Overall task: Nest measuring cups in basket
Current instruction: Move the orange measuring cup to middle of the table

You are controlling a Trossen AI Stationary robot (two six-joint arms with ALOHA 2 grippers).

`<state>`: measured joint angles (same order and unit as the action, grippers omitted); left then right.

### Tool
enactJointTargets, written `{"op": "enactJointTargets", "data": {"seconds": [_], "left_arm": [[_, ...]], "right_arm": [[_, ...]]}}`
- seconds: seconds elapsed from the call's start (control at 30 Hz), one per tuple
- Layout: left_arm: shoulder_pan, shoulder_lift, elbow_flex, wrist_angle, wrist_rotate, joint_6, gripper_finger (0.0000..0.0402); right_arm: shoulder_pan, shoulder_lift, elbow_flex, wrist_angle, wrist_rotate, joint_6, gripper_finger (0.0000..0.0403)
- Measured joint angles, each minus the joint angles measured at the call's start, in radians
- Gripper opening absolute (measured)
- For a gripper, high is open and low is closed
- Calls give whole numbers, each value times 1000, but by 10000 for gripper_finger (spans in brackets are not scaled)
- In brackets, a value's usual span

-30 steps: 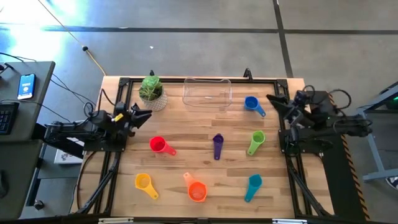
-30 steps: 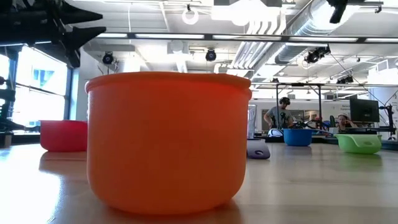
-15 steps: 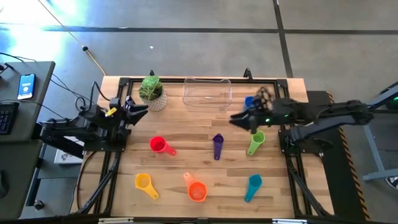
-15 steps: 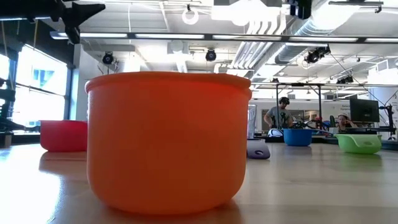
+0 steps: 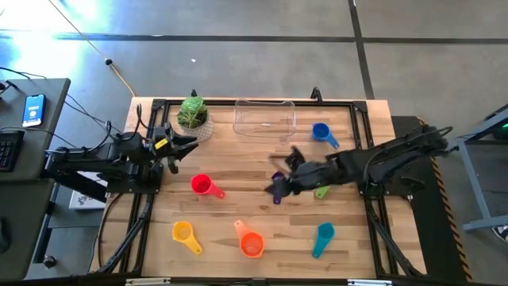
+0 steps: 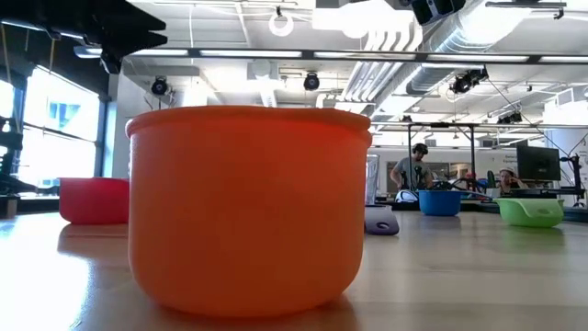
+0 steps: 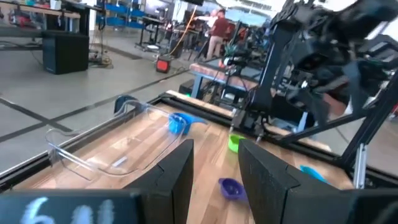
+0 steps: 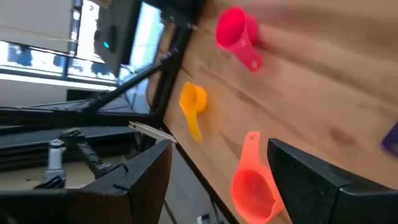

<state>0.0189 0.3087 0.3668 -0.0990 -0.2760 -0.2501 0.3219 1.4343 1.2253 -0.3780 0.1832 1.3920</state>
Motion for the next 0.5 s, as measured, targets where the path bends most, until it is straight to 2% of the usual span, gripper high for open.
{"op": "enactJointTargets", "data": {"seconds": [0.23,0.5], "left_arm": [[0,15,0,-10,0,-9,117],[0,15,0,-11,-26,-86,117]], "right_arm": [[62,144,89,-44,-13,80,257],[105,242,105,-69,-37,126,257]]}}
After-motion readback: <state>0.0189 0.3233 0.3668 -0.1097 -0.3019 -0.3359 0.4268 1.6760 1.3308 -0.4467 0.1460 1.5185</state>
